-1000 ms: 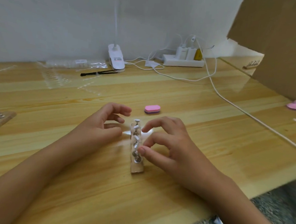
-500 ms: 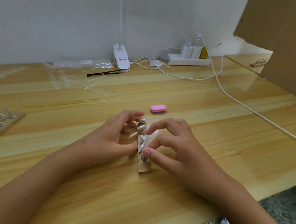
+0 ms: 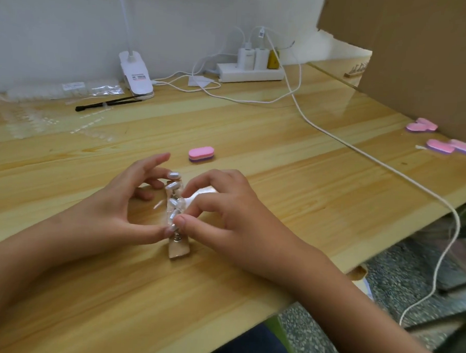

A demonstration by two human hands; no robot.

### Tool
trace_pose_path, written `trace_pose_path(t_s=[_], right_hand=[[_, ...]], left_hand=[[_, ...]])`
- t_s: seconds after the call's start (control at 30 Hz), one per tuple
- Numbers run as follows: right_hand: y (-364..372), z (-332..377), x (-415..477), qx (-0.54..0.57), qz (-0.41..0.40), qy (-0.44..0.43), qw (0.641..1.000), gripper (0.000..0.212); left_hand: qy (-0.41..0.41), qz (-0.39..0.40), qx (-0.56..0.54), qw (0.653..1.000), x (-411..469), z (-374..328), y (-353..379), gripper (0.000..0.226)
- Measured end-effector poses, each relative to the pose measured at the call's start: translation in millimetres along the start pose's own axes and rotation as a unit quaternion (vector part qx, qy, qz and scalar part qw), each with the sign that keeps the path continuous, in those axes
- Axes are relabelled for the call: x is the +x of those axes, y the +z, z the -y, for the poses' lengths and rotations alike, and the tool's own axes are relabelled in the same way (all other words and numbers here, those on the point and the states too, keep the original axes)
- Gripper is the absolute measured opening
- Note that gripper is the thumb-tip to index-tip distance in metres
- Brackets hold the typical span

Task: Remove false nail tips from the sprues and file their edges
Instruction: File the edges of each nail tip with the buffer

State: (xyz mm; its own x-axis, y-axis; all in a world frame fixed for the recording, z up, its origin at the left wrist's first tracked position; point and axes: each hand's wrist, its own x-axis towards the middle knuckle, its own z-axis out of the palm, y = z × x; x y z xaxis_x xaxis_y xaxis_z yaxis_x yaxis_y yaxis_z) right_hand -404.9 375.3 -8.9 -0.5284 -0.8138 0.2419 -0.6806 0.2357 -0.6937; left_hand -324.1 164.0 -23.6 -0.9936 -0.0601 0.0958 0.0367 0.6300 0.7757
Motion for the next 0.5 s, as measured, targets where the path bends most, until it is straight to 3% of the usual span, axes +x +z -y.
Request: trace_pose_path(t_s=[0.3, 0.5], right_hand=[[-2.8, 3.7, -2.6, -0.006, -0.015, -0.008, 1.000, 0.012], [-5.8, 0.0, -6.7, -0.052, 0.006, -0.016, 0.999, 0.014]], left_hand=[[0.036, -0.022, 0.023, 0.999, 5.7, 11.1, 3.3, 0.104], [0.044, -0.045, 0.005, 0.998, 6.7, 8.0, 4.6, 0.093]])
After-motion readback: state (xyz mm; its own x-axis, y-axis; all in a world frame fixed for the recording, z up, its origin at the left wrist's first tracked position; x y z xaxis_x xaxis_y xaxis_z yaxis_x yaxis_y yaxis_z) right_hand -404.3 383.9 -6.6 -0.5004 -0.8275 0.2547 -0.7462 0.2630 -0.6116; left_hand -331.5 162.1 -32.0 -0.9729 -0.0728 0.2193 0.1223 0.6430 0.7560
